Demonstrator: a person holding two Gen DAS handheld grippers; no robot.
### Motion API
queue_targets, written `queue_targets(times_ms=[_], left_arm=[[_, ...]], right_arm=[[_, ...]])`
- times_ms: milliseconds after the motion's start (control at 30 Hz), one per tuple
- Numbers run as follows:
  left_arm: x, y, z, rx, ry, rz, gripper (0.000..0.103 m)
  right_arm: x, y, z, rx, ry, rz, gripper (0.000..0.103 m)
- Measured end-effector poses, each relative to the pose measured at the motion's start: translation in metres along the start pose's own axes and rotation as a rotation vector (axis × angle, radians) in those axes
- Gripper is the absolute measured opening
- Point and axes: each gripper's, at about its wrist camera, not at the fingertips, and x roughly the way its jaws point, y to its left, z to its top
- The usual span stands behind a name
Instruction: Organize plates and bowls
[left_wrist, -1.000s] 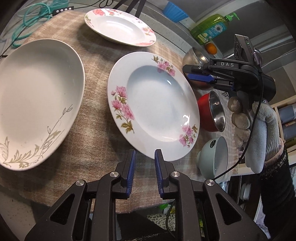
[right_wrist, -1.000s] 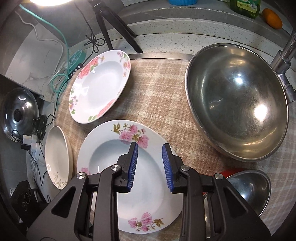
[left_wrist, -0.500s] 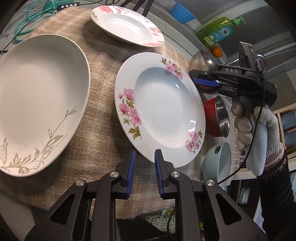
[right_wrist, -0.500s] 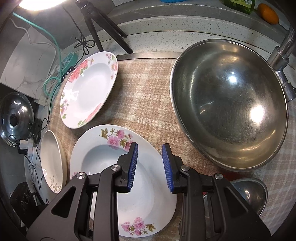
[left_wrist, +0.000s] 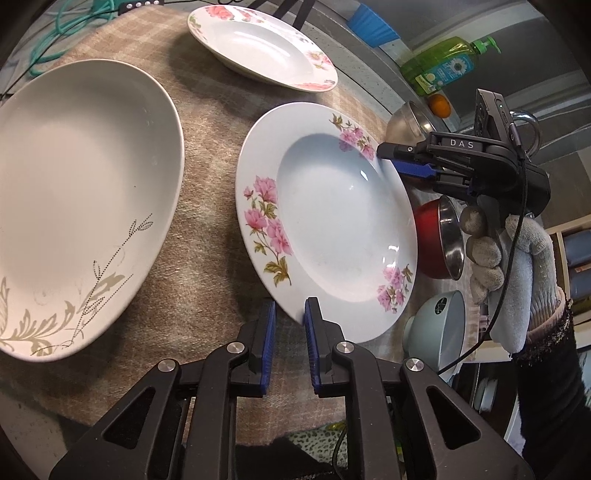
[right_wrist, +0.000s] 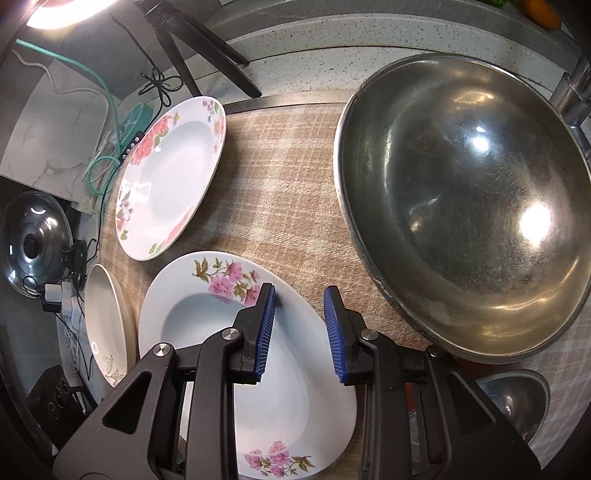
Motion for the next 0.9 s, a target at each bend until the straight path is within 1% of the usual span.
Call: queue_targets(times_ms=[133,400,900], left_arm=[[0.002,0.000,0.002,0.003,0.003,-0.004,0.014],[0.001,-0.004,0.001,0.035,-0.002,0.017,0.015],[-0.007,0.005,-0.013,0.028,0.030,0.015,0.014]], right_arm=[[0.000,0.001,0.000,-0.014,-0.002,-0.003,0.029],[0.001,0.006,-0.003,-0.023,-0.006,-0.015,0.029],[0.005,0.021,-0.019,-0.062,0.021,-0.020,0.029]])
